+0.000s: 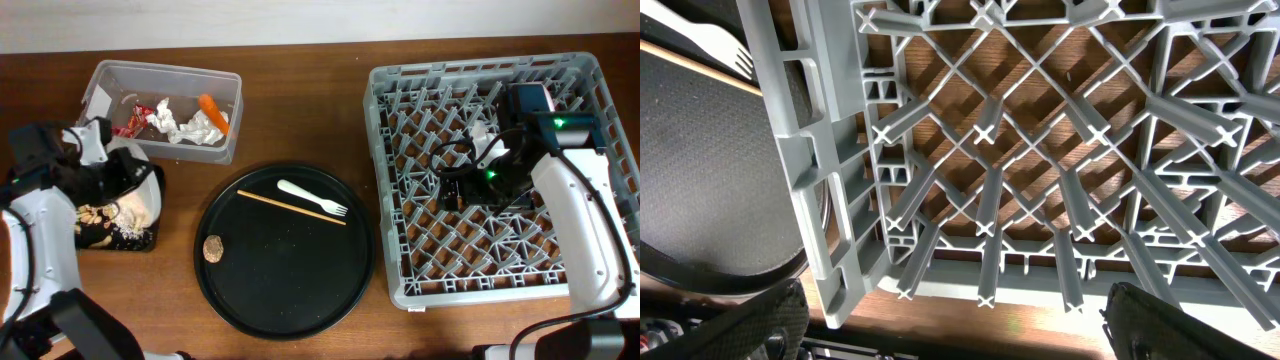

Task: Sort waste into correct bins and load items into the dishwasher rack
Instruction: 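Tip the rice plate over the black tray, pouring out the rice, then lower the white plate back onto the black platter and release it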

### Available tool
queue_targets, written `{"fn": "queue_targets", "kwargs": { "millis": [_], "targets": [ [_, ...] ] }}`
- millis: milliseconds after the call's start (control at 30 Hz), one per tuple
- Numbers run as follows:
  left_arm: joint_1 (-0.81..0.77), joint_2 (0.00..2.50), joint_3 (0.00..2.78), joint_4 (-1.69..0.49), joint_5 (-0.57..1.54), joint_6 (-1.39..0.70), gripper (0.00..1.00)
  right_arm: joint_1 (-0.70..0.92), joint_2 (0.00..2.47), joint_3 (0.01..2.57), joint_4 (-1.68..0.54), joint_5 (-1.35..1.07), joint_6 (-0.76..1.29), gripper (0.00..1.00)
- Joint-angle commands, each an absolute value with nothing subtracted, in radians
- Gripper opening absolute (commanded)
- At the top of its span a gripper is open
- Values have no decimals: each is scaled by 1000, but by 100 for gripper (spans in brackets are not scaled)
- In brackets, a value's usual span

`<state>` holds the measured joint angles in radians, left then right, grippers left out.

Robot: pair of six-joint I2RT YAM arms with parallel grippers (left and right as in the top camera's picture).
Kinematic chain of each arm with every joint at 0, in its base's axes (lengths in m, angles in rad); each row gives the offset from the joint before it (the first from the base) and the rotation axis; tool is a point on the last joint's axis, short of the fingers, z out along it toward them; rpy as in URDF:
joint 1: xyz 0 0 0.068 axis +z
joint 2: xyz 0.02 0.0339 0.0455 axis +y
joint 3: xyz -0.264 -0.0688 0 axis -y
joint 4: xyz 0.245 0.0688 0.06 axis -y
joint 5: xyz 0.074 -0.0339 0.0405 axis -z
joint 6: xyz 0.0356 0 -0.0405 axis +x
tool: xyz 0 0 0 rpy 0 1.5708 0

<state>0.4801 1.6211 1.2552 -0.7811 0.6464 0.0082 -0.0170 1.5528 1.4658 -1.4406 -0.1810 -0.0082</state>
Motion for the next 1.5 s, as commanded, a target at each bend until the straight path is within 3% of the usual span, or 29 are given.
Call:
{"fn": "queue_targets", "kwargs": {
  "millis": [0,400,533,667,733,833,900,1033,1167,1200,1233,1267,1367,1433,1467],
  "targets": [
    [526,1588,1282,-773,775,31,0,-13,1544,1462,-1444,-171,-18,98],
    [755,1588,1282,-715,1347,31,0,-13,1544,1462,-1444,-171,-18,98],
    [815,1589,1280,-730,1380,6,0,-13,1544,1462,-1444,-171,-18,98],
    [773,1588,1279,-782,1320,-2,0,-13,1544,1462,-1444,-171,-18,98],
    [667,1557,1279,-843,1290,49,0,-13,1544,1462,-1444,-171,-18,98],
    [415,1448,1279,-963,1068,84,0,-13,1544,1462,-1444,-171,-18,98],
    [121,1423,1275,-1071,779,84,0,-13,1544,1462,-1445,-172,-17,98],
    [-290,1510,1185,-1009,418,-40,0,-13,1544,1462,-1455,-172,-18,98],
    [-527,1662,1171,-927,351,-78,0,-13,1544,1462,-1456,-172,-18,98],
    [-553,1661,1174,-924,351,-79,13,-13,1544,1462,-1455,-172,-18,98],
    [-558,1660,1183,-929,351,-79,63,-13,1544,1462,-1455,-171,-18,98],
    [-554,1658,1214,-958,341,-79,80,-13,1544,1462,-1455,-172,-18,98],
    [-449,1574,1342,-1111,67,-146,93,-10,1544,1467,-1455,-190,-19,98],
    [-315,1483,1357,-1148,29,-162,93,44,1543,1491,-1454,-213,-22,99],
    [-162,1415,1357,-1177,-19,-210,95,136,1543,1510,-1428,-215,-17,98]
  ]
}}
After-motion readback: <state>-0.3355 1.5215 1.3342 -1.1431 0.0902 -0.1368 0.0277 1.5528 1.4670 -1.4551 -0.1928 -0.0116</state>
